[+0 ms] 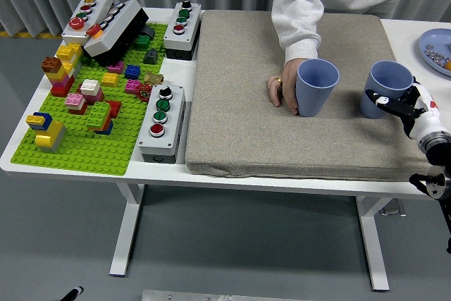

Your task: Pick cup pour cup place

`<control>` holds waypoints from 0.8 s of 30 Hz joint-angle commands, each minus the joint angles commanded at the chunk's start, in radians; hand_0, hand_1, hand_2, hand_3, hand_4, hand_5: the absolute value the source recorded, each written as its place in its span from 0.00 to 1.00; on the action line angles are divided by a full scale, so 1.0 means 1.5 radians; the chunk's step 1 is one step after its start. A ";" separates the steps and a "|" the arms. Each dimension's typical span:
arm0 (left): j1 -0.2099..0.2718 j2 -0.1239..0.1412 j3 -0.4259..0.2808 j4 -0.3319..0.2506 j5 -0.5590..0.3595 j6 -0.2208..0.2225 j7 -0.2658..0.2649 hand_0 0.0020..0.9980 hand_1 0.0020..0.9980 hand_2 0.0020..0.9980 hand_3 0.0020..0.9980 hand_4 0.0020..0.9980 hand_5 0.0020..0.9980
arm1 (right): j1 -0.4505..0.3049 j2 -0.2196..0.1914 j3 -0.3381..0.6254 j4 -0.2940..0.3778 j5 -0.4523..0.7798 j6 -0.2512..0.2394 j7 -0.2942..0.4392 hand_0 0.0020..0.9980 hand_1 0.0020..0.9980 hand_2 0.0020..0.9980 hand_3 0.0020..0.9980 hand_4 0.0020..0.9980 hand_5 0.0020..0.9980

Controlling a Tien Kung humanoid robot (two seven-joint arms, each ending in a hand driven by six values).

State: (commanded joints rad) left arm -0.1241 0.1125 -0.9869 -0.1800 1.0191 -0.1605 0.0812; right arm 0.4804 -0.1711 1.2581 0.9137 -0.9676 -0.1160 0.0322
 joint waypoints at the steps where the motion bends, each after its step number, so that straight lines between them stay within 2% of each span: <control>1: 0.001 0.000 0.000 0.000 0.000 0.000 0.000 0.84 0.81 0.86 0.78 0.62 1.00 | -0.001 0.000 -0.001 0.001 -0.001 0.001 0.000 0.85 0.79 0.77 0.86 0.84 0.17; 6: 0.002 0.000 0.000 0.000 0.000 0.000 0.000 0.84 0.81 0.86 0.78 0.62 1.00 | -0.002 0.000 -0.003 0.003 -0.005 0.003 -0.001 0.85 0.79 0.77 0.86 0.84 0.17; 7: 0.001 0.000 0.000 0.000 0.000 0.000 0.000 0.84 0.81 0.86 0.78 0.62 1.00 | -0.002 0.000 -0.003 0.003 -0.004 0.003 -0.001 0.82 0.72 0.64 0.75 0.80 0.14; 15: 0.001 -0.001 -0.003 0.000 0.002 0.001 0.000 0.84 0.81 0.86 0.78 0.62 1.00 | -0.002 -0.001 0.000 0.013 -0.008 0.002 -0.006 0.80 0.72 0.64 0.75 0.80 0.14; 24: 0.001 -0.001 -0.006 0.000 0.005 0.001 0.000 0.84 0.81 0.86 0.78 0.62 1.00 | -0.002 -0.009 0.010 0.050 -0.042 -0.008 -0.017 0.80 0.72 0.64 0.75 0.80 0.14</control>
State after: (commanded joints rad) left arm -0.1234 0.1110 -0.9964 -0.1800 1.0259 -0.1594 0.0811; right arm 0.4781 -0.1847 1.2729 0.9883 -1.0300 -0.1275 0.0068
